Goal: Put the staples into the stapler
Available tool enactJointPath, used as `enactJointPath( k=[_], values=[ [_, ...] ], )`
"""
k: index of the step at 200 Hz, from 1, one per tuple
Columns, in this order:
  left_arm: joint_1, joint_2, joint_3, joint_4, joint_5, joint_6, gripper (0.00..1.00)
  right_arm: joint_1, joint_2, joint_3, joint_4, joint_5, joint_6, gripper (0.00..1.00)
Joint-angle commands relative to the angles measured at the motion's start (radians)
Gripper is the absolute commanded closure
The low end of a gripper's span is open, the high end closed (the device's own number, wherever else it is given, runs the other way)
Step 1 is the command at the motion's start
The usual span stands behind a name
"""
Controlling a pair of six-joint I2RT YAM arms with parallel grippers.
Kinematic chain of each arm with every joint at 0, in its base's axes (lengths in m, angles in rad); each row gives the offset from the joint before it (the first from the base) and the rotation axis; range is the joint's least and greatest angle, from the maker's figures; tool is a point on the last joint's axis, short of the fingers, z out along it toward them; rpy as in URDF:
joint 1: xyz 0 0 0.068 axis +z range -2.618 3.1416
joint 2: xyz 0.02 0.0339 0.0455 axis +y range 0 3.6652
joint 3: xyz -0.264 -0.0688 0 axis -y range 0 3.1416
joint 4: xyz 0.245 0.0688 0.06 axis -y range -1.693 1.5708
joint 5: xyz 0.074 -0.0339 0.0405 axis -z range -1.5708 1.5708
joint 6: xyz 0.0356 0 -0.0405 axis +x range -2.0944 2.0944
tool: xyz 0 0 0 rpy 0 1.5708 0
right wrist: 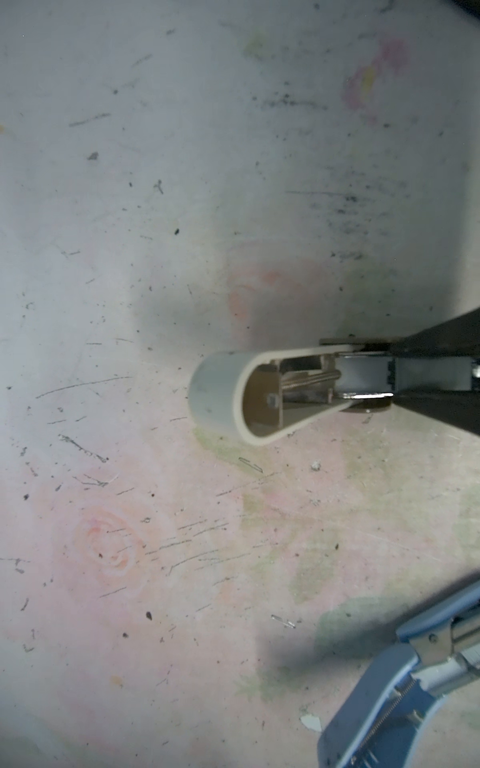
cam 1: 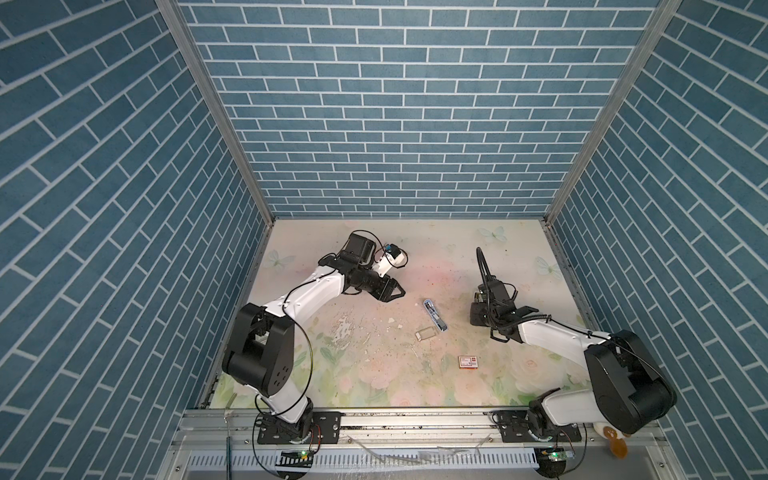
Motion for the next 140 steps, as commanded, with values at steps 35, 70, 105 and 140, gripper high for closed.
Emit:
enactJointPath(
  k=[35, 70, 105, 140],
  values=[
    [0.008, 0.000, -0.018, 0.000, 0.001, 0.016, 0.45, 0.007, 0.018, -0.025, 0.008, 0.013, -0.017, 0.91],
    [0.007, -0.002, -0.017, 0.000, 0.002, 0.015, 0.45, 0.010, 0.016, -0.032, 0.008, 0.013, -0.012, 0.88],
    [0.008, -0.003, -0.017, 0.000, 0.004, 0.016, 0.45, 0.012, 0.015, -0.032, 0.009, 0.012, -0.010, 0.86],
    [0.007, -0.004, -0.018, 0.000, 0.004, 0.015, 0.45, 0.014, 0.019, -0.028, 0.005, 0.010, -0.007, 0.86]
  ],
)
